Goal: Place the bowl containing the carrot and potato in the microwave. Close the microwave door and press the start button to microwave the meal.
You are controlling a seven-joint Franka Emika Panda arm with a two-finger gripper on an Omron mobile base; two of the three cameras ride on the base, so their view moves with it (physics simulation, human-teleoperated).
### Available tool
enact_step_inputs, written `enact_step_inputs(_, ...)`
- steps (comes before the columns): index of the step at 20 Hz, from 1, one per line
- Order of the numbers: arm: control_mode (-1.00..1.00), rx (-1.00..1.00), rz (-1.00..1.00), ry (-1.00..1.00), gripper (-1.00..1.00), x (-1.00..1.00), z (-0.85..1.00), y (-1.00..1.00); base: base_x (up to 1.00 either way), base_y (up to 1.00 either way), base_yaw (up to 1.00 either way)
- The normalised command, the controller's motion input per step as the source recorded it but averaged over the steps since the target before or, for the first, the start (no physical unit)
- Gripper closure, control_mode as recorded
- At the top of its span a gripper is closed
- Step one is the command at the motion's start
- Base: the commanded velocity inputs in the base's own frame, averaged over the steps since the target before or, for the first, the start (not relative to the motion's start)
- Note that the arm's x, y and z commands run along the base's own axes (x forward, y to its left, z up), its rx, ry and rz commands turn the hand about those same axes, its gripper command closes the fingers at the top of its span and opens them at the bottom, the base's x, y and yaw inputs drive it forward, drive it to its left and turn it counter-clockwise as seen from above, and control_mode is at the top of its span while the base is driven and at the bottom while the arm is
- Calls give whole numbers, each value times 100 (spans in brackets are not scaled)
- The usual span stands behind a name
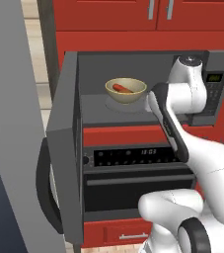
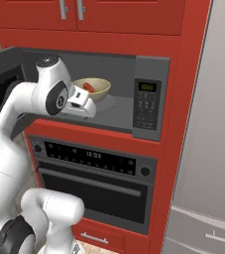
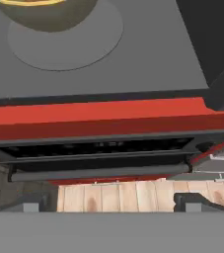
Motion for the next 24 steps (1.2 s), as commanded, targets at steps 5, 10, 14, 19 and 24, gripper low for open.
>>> enact_step_inputs(5, -100, -35, 45, 1, -100, -100, 0, 30, 0, 0, 0)
enact_step_inputs(10, -100, -17, 40, -7, -100, -97, 0, 29, 0, 0, 0)
enact_step_inputs(14, -100, -1, 33, -19, -100, -79, 1, 13, 0, 0, 0)
enact_step_inputs(19, -100, -3, 21, -10, -100, -66, 25, 21, 0, 0, 0)
enact_step_inputs(24, -100, -11, 13, 0, -100, -41, 47, 51, 0, 0, 0)
